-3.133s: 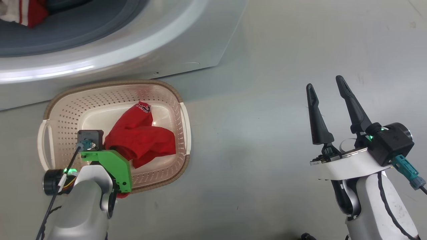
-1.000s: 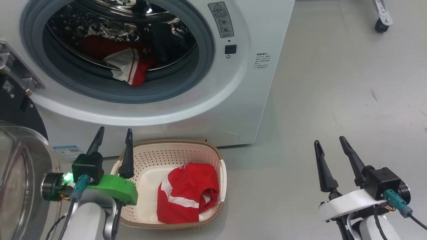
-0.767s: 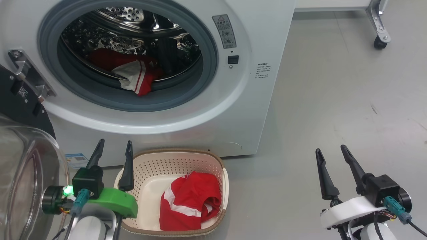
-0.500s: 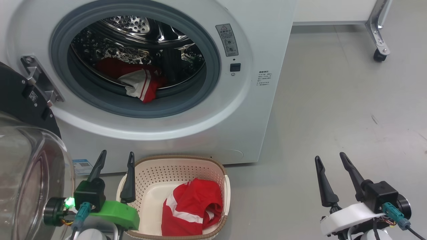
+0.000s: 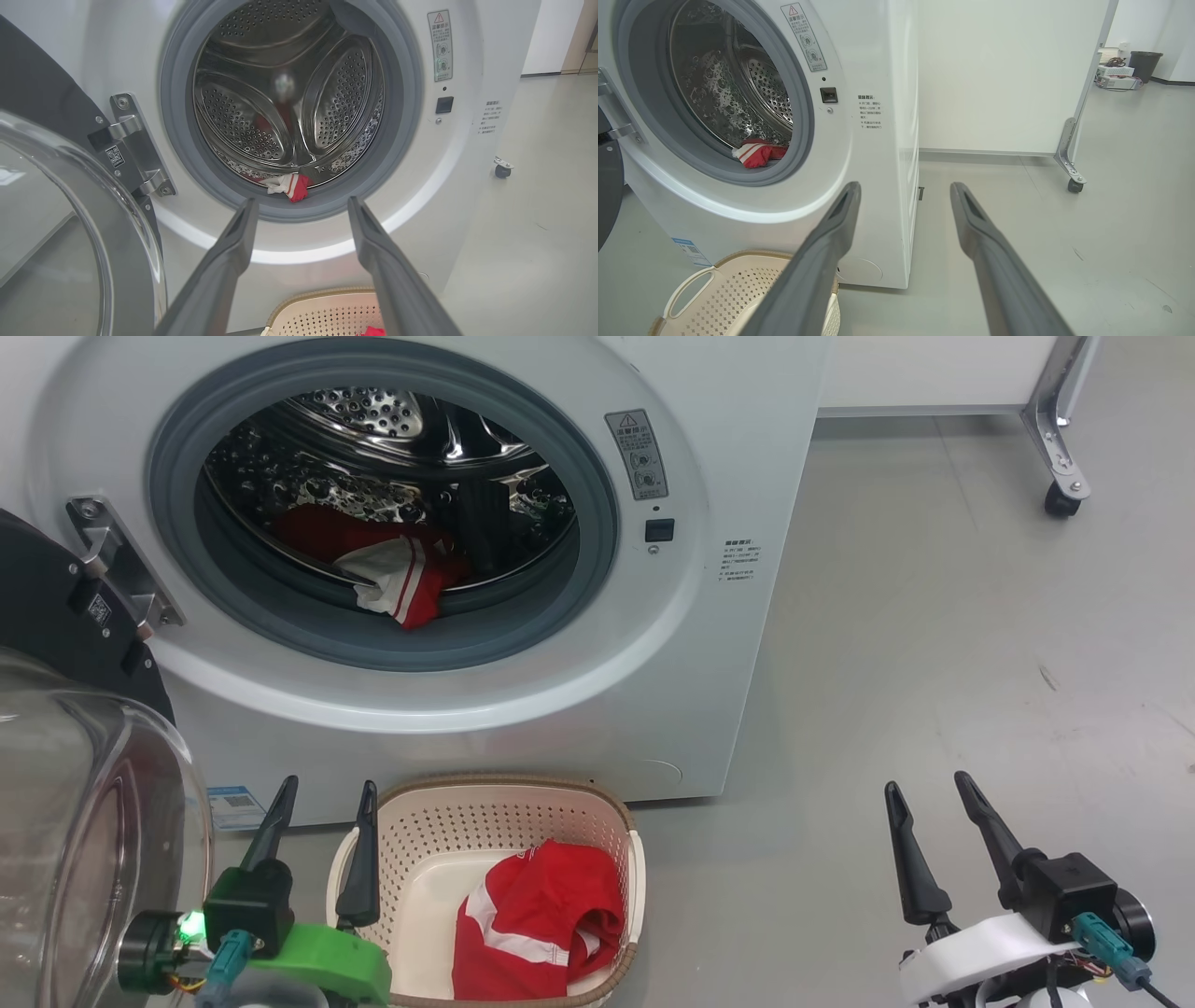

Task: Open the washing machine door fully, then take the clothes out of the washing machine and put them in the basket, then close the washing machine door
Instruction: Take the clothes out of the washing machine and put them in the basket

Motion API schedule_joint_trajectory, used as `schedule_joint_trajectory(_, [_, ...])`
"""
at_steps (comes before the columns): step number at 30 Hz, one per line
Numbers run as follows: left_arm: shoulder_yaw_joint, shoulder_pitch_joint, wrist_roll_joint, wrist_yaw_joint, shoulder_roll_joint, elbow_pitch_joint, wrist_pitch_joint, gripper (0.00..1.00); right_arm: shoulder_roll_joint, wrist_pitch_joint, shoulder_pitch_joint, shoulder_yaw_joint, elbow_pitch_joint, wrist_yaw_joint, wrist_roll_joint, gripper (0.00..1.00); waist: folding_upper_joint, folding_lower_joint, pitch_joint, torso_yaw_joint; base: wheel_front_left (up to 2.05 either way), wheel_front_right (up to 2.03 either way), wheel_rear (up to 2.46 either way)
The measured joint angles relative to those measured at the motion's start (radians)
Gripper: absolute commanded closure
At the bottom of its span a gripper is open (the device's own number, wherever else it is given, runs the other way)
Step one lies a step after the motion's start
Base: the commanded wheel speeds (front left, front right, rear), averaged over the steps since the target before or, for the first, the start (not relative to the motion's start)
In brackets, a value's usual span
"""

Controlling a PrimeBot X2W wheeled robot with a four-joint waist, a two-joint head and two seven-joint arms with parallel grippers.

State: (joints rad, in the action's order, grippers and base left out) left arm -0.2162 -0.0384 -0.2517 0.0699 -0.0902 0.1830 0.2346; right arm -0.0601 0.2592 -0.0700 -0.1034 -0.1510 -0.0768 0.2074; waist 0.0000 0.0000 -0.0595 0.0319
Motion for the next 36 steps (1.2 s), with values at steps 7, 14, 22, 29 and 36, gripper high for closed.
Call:
schedule_joint_trajectory(7, [0.000,0.016,0.002,0.005,-0.005,-0.033,-0.015,0.00,0.000,-0.007,0.000,-0.001,0.006,0.000,0.000,0.00,0.0000,0.0000,-0.002,0.000,0.00,0.00,0.00])
schedule_joint_trajectory(14, [-0.002,0.029,0.002,0.006,-0.006,-0.069,-0.031,0.00,0.000,-0.007,-0.001,-0.002,0.015,0.000,0.000,0.00,0.0000,0.0000,-0.009,0.002,0.00,0.00,0.00])
schedule_joint_trajectory(22, [-0.014,0.033,0.003,0.009,-0.006,-0.109,-0.051,0.00,-0.002,-0.014,-0.002,-0.003,0.039,0.000,0.000,0.00,0.0000,0.0000,-0.032,0.006,0.00,0.00,0.00])
schedule_joint_trajectory(29, [-0.032,0.011,0.003,0.002,-0.003,-0.124,-0.088,0.00,-0.007,-0.026,0.002,-0.012,0.066,0.000,-0.004,0.00,0.0000,0.0000,-0.075,0.005,0.00,0.00,0.00])
schedule_joint_trajectory(36, [-0.049,-0.070,-0.001,-0.014,0.000,-0.072,-0.144,0.00,-0.008,-0.034,0.032,-0.023,0.105,0.000,-0.016,0.00,0.0000,0.0000,-0.143,-0.007,0.00,0.00,0.00])
